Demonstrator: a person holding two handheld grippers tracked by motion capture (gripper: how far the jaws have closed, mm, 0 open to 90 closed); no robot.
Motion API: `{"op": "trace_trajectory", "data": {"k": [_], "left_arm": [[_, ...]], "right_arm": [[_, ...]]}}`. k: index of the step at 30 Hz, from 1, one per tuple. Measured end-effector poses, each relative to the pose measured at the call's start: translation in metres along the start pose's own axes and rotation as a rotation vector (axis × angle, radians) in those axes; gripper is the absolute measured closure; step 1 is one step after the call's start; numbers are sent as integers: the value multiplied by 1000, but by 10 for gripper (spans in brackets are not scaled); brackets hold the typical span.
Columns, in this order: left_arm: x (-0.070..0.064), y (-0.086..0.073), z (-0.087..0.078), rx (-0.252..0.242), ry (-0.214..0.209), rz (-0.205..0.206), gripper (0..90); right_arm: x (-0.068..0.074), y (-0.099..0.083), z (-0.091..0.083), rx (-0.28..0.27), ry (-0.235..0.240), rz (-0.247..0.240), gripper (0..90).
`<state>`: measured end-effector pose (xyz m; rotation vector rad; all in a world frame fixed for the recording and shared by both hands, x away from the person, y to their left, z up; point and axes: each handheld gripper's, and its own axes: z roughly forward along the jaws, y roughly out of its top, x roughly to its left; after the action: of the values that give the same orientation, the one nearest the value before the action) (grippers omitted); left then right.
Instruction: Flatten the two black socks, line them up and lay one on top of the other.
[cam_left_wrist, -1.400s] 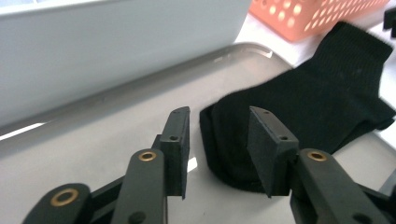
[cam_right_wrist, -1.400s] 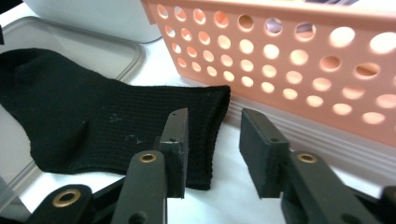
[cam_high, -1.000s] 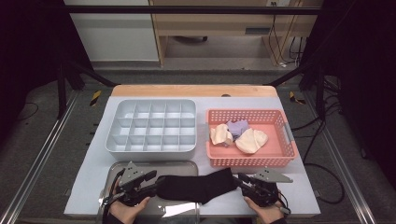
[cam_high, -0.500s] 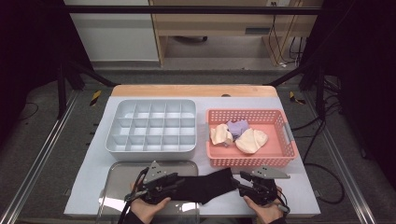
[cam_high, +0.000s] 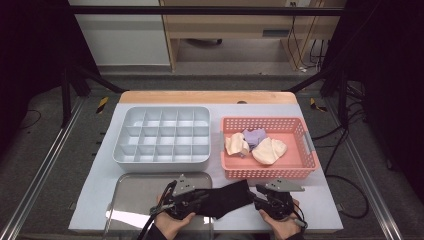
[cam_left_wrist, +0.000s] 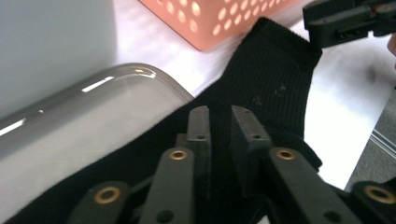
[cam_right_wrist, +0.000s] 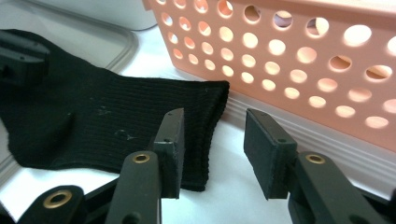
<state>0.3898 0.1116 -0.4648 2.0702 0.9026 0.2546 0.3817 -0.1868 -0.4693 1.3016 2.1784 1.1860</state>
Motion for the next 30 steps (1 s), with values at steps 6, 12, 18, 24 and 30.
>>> {"op": "trace_trajectory", "data": {"k": [6, 12, 18, 24, 30], "left_arm": [[-3, -5, 8, 30, -13, 9, 861], [-4, -6, 10, 36, -11, 21, 877], [-4, -7, 10, 40, -14, 23, 876], [-3, -8, 9, 38, -17, 17, 871], [-3, -8, 9, 38, -20, 10, 864]], "right_arm": [[2, -2, 5, 28, 2, 17, 639], [5, -3, 8, 59, 9, 38, 672], [3, -6, 10, 87, 11, 70, 684], [6, -7, 14, 108, 35, 99, 748], [8, -5, 14, 119, 24, 133, 804]]}}
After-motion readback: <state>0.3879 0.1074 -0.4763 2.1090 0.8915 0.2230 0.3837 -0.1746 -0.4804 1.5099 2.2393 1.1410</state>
